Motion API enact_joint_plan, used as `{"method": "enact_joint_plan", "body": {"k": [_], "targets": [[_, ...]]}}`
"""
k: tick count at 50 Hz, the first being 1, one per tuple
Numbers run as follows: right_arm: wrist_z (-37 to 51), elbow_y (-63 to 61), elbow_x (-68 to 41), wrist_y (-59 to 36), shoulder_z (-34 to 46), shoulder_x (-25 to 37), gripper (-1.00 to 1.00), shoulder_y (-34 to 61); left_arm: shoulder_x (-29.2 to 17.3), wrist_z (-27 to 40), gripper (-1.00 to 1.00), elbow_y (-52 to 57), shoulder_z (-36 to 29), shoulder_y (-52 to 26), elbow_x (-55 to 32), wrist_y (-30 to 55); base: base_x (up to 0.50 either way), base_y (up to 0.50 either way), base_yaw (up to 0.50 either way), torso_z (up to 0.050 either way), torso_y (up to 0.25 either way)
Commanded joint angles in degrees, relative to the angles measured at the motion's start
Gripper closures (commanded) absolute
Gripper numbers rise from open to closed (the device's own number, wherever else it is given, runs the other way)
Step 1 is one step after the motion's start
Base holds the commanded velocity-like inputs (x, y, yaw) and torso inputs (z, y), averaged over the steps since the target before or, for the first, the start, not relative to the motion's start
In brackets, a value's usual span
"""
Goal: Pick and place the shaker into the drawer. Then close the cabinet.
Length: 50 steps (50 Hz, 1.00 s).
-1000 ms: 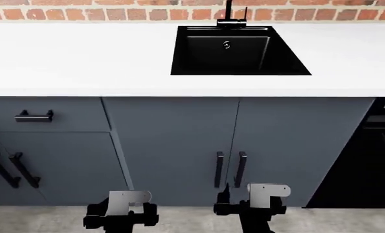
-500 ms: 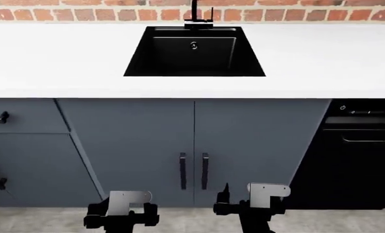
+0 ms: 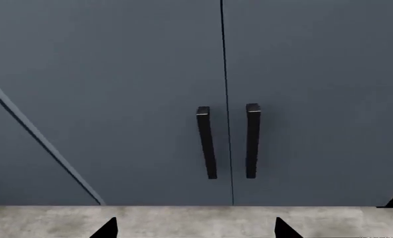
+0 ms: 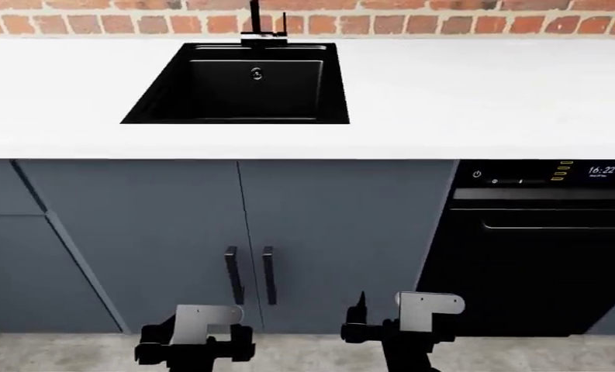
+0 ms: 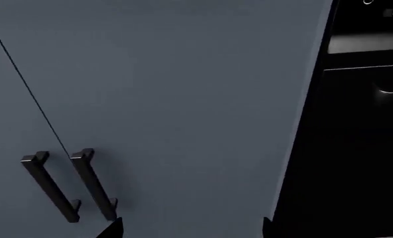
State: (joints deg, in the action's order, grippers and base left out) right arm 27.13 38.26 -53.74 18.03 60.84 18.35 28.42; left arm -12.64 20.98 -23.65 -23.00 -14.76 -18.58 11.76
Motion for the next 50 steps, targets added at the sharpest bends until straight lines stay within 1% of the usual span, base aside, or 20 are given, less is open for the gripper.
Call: {"method": "enact_joint_plan", "body": {"k": [1, 15, 16, 17, 18, 19, 20, 28, 30, 33, 34, 36, 39, 41, 42, 43, 45, 47, 49, 50], "targets": [[-0.33, 0.51, 0.19, 0.50, -0.21, -0.21, -1.00, 0.00, -0.24, -0.11, -1.00, 0.45, -0.41, 0.14, -0.16, 0.25, 0.03, -0.50, 0.00, 0.000, 0.000], [0.06, 0.14, 0.99, 1.07, -0.18, -0.08, -1.00, -0.04, -0.40, -0.83, -1.00, 0.15, -1.32, -0.07, -0.08, 0.21, 0.00, -0.04, 0.00, 0.000, 0.000], [-20.45, -6.16, 43.68, -18.88, -51.78, -16.09, -1.00, -11.50, 9.76, -14.95, -1.00, 0.62, 15.95, 3.09, 21.94, 2.81, 0.00, 0.00, 0.00, 0.000, 0.000], [-23.75, -29.67, 48.05, -20.37, -56.95, -18.30, -1.00, -19.83, 11.75, -16.57, -1.00, 15.06, 20.42, 6.17, 24.41, -3.17, 0.00, 0.00, 0.00, 0.000, 0.000], [-23.35, -21.07, 47.29, -18.84, -56.05, -18.04, -1.00, -11.67, 11.62, -16.36, -1.00, 6.46, 20.06, 3.27, 24.16, 3.47, 0.00, 0.00, 0.00, 0.000, 0.000], [-23.06, -12.48, 46.83, -18.63, -55.50, -17.82, -1.00, -11.53, 11.48, -16.09, -1.00, 1.20, 19.75, 3.15, 23.90, 2.55, 0.00, 0.00, 0.00, 0.000, 0.000], [-22.82, -5.85, 46.46, -18.59, -55.12, -17.63, -1.00, -11.53, 11.36, -15.90, -1.00, 0.47, 19.50, 3.05, 23.65, 1.99, 0.00, 0.00, 0.00, 0.000, 0.000], [-21.75, -6.65, 45.53, -18.19, -52.94, -16.74, -1.00, -11.59, 10.46, -15.61, -1.00, 1.76, 17.79, 4.11, 22.25, 1.26, 0.00, 0.00, 0.00, 0.000, 0.000], [-22.80, -15.97, 46.40, -21.44, -50.54, -15.31, -1.00, -13.86, 8.99, -20.13, -1.00, 10.65, 16.10, 7.71, 20.72, 1.98, 0.00, 0.00, 0.00, 0.000, 0.000], [-25.41, -40.72, 47.84, -37.28, -46.86, -9.21, -1.00, -16.38, 4.81, -26.40, -1.00, 31.33, 17.13, 11.30, 16.28, 9.57, 0.00, 0.00, 0.00, 0.000, 0.000], [-26.73, -49.31, 47.76, -45.87, -46.11, -5.96, -1.00, -15.59, 2.83, -28.03, -1.00, 39.93, 19.44, 10.58, 13.56, 15.59, 0.00, 0.00, 0.00, 0.000, 0.000], [-29.07, -66.50, 46.65, -63.06, -45.85, -0.89, -1.00, -9.56, -0.71, -30.06, -1.00, 55.64, 25.13, 5.58, 7.68, 27.90, 0.00, 0.00, 0.00, 0.000, 0.000], [-32.63, -92.28, 42.94, -88.84, -47.21, 2.14, -1.00, 8.08, -5.68, -31.96, -1.00, 68.65, 33.78, -6.70, -0.80, 44.94, 0.00, 0.00, 0.00, 0.000, 0.000], [-34.58, -98.18, 39.82, -106.03, -48.59, 2.56, -1.00, 21.40, -8.73, -33.16, -1.00, 72.79, 38.86, -15.43, -5.28, 53.61, 0.00, 0.00, 0.00, 0.000, 0.000], [-33.37, -97.77, 36.12, -108.00, -50.03, 4.40, -1.00, 24.98, -10.13, -33.78, -1.00, 73.50, 40.94, -19.16, -6.82, 56.40, 0.00, 0.00, 0.00, 0.000, 0.000], [-29.21, -96.52, 28.70, -108.01, -52.39, 6.87, -1.00, 28.47, -11.75, -34.26, -1.00, 72.96, 42.18, -22.87, -7.55, 57.96, 0.00, 0.00, 0.00, 0.000, 0.000], [-12.55, -91.51, 11.51, -108.00, -57.52, 13.05, -1.00, 37.85, -14.27, -34.76, -1.00, 69.96, 43.66, -27.78, -7.34, 58.13, 0.00, 0.00, 0.00, 0.000, 0.000], [3.00, -86.11, -5.68, -107.92, -57.41, 17.76, -1.00, 47.79, -16.63, -34.87, -1.00, 65.70, 43.94, -31.53, -6.05, 56.60, 0.00, 0.00, 0.00, 0.000, 0.000], [7.46, -82.57, -21.89, -107.71, -55.63, 20.37, -1.00, 54.83, -18.19, -35.09, -1.00, 62.83, 44.38, -33.61, -5.26, 55.43, 0.00, 0.00, 0.00, 0.000, 0.000], [8.03, -80.86, -23.21, -107.62, -54.30, 21.45, -1.00, 58.51, -19.16, -35.20, -1.00, 61.53, 44.46, -34.47, -4.67, 54.49, 0.00, 0.00, 0.00, 0.000, 0.000]]}}
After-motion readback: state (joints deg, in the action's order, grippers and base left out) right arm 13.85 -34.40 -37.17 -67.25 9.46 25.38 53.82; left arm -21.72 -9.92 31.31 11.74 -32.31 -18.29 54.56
